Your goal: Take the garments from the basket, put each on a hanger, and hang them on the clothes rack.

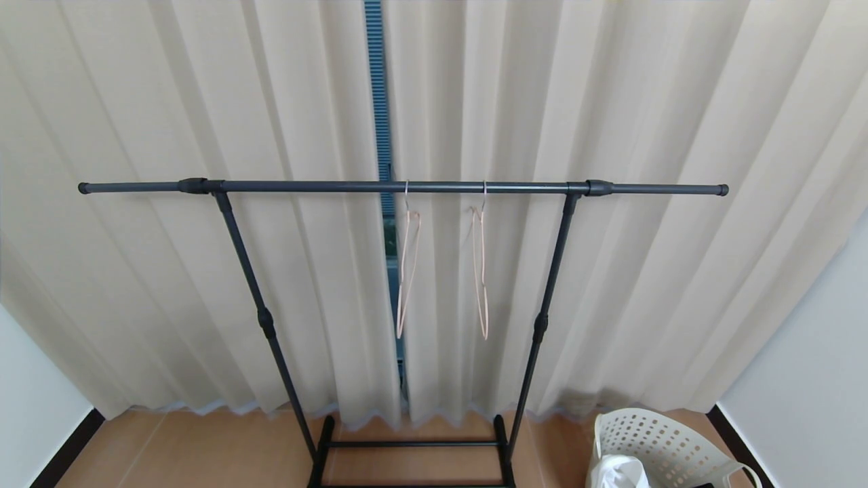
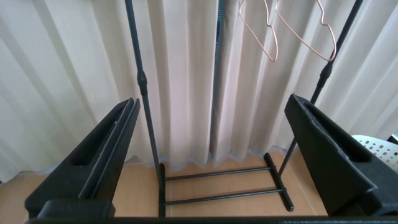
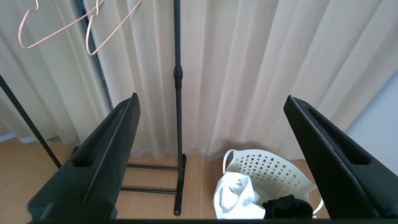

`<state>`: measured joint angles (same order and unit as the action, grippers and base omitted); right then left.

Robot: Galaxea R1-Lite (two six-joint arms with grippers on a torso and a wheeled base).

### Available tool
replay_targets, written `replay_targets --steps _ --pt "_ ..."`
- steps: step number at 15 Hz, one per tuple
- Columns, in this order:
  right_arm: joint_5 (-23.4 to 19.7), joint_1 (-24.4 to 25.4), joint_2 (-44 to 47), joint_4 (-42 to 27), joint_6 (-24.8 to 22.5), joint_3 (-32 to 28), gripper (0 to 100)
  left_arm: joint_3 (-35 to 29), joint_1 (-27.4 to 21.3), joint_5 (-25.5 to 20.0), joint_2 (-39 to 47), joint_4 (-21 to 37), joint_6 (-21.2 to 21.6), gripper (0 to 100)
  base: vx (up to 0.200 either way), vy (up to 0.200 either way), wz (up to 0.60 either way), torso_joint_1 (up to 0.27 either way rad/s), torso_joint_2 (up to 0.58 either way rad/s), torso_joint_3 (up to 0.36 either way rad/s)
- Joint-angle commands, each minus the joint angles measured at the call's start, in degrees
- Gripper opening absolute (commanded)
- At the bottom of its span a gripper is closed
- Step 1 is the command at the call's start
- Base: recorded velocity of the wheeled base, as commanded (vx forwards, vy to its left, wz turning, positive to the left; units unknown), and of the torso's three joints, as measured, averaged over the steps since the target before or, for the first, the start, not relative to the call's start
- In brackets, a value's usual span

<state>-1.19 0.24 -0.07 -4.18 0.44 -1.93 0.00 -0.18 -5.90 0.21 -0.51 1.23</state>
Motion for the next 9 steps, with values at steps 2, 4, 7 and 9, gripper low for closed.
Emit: replay_targets --steps 2,4,7,9 --pt "0.0 0.0 0.1 0.1 0.0 0.0 100 0.0 0.0 0.0 0.0 0.0 0.0 100 0.0 0.0 0.0 0.0 0.0 0.0" --pt "0.0 0.0 0.1 0.1 0.0 0.0 100 0.0 0.0 0.0 0.0 0.0 0.0 100 0.0 0.0 0.0 -0.102 0.21 0.12" --pt "0.0 0.0 0.1 0.0 0.1 0.0 100 0.0 0.0 0.0 0.0 0.0 0.0 100 0.0 0.0 0.0 -0.129 0.3 0.159" --pt "0.0 0.0 0.1 0.0 0.1 0.0 100 0.0 0.0 0.0 0.0 0.1 0.0 100 0.0 0.0 0.0 -0.156 0.34 0.186"
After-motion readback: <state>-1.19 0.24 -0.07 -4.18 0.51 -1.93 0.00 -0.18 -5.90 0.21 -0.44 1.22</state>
